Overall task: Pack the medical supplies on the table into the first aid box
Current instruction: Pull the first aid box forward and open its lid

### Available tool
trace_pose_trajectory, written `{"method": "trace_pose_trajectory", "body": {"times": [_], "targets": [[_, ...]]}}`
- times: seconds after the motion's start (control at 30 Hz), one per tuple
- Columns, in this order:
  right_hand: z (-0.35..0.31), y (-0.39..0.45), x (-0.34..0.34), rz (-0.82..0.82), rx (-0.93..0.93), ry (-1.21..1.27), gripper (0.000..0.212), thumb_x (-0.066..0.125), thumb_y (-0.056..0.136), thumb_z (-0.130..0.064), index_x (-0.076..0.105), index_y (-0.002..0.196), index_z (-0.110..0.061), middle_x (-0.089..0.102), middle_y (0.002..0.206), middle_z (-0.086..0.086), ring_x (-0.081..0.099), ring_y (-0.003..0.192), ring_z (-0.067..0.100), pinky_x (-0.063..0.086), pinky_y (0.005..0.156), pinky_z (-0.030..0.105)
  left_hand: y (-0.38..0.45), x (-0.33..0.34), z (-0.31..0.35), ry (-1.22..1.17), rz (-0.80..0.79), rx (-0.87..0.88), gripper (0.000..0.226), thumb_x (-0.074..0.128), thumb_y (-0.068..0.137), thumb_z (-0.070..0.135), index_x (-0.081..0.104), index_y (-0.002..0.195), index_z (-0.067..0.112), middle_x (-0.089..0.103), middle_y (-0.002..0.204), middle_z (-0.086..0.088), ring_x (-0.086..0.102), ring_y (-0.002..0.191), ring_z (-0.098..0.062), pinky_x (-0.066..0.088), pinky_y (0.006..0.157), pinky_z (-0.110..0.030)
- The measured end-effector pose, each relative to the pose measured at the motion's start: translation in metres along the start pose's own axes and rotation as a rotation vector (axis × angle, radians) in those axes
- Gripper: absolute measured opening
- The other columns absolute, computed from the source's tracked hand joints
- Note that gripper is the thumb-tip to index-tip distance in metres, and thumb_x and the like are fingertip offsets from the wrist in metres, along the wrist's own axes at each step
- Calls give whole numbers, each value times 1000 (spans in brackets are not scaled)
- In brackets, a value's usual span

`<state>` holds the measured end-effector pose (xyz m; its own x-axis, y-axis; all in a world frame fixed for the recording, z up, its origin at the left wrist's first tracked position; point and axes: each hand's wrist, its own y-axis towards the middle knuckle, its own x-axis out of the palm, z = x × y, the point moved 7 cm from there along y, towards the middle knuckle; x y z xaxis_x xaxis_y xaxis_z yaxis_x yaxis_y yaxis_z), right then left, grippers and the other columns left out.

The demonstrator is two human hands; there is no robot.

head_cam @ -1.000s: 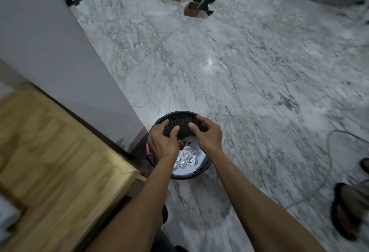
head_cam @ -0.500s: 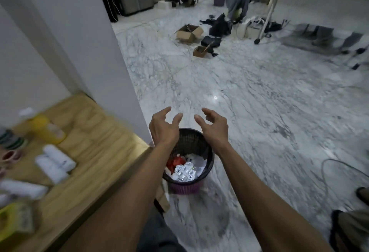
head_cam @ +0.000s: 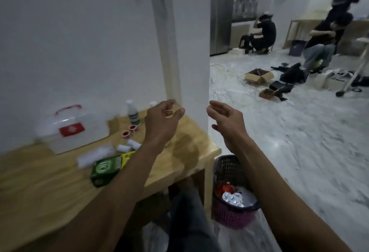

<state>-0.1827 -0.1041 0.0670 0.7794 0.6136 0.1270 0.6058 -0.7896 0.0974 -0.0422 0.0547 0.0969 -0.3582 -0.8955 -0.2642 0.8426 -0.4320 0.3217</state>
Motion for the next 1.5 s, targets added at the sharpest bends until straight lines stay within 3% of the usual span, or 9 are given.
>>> {"method": "trace_pose_trajectory", "body": {"times": [0.1, 0.3, 0.47, 0.6, 0.67, 0.8, 1.0, 1.2, 1.5], "targets": [[-2, -7, 56, -146, 22, 24, 31, 70, 90, -21, 68, 121, -21, 70, 113, -3, 65, 107, 13, 54, 90, 38, -4, -63, -6, 15, 90, -29, 36, 80, 79, 28, 72, 113, 21, 72, 105, 9, 69, 91, -5, 58, 85, -34], [5, -23, 159, -392, -17, 0, 26, 70, 89, -21, 72, 115, -21, 72, 114, 1, 67, 107, 17, 53, 74, 34, -19, -172, -26, 67, 307, -73, 34, 77, 82, 24, 71, 114, 17, 71, 104, 4, 61, 81, 9, 46, 61, -4], [13, -30, 218, -490, -20, -49, 26, 69, 91, -17, 71, 116, -16, 73, 108, 1, 68, 99, 16, 52, 71, 27, -28, -232, -51, 83, 449, -136, 28, 79, 80, 23, 74, 107, 21, 73, 93, 9, 67, 83, 0, 55, 78, -22], [24, -26, 256, -504, -28, -89, 28, 68, 91, -15, 71, 118, -12, 72, 108, 3, 67, 98, 15, 58, 82, 32, -24, -264, -72, 137, 486, -129, 23, 77, 82, 23, 73, 105, 21, 69, 87, 17, 66, 80, 3, 49, 65, -13], [29, -17, 276, -491, -58, -124, 28, 70, 89, -19, 71, 117, -14, 73, 110, 3, 67, 103, 16, 56, 90, 40, -17, -278, -85, 187, 494, -132, 29, 77, 82, 23, 72, 109, 18, 71, 95, 10, 66, 83, 2, 48, 65, -11], [41, 1, 313, -446, -62, -171, 35, 71, 89, -29, 68, 122, -20, 71, 115, 2, 64, 97, 14, 54, 83, 35, 5, -303, -113, 287, 518, -152, 35, 76, 83, 26, 70, 116, 17, 71, 109, 3, 66, 91, -8, 52, 77, -23], [61, 31, 367, -436, -73, -275, 47, 64, 91, -44, 56, 136, -30, 54, 143, -2, 51, 127, 18, 47, 96, 34, 51, -330, -146, 330, 584, -162, 36, 70, 87, 33, 65, 121, 22, 58, 133, -3, 55, 120, -22, 47, 102, -42], [79, 54, 404, -438, -71, -323, 48, 57, 94, -48, 51, 139, -35, 41, 154, -4, 38, 140, 20, 38, 113, 45, 94, -339, -188, 222, 507, -267, 48, 58, 91, 50, 55, 134, 30, 55, 141, 1, 57, 123, -24, 52, 96, -53], [87, 53, 407, -415, -37, -336, 44, 53, 97, -46, 47, 140, -40, 34, 157, -6, 31, 144, 19, 33, 116, 46, 96, -338, -199, 204, 505, -304, 48, 55, 91, 53, 53, 136, 35, 57, 140, 6, 61, 120, -22, 54, 93, -52]]}}
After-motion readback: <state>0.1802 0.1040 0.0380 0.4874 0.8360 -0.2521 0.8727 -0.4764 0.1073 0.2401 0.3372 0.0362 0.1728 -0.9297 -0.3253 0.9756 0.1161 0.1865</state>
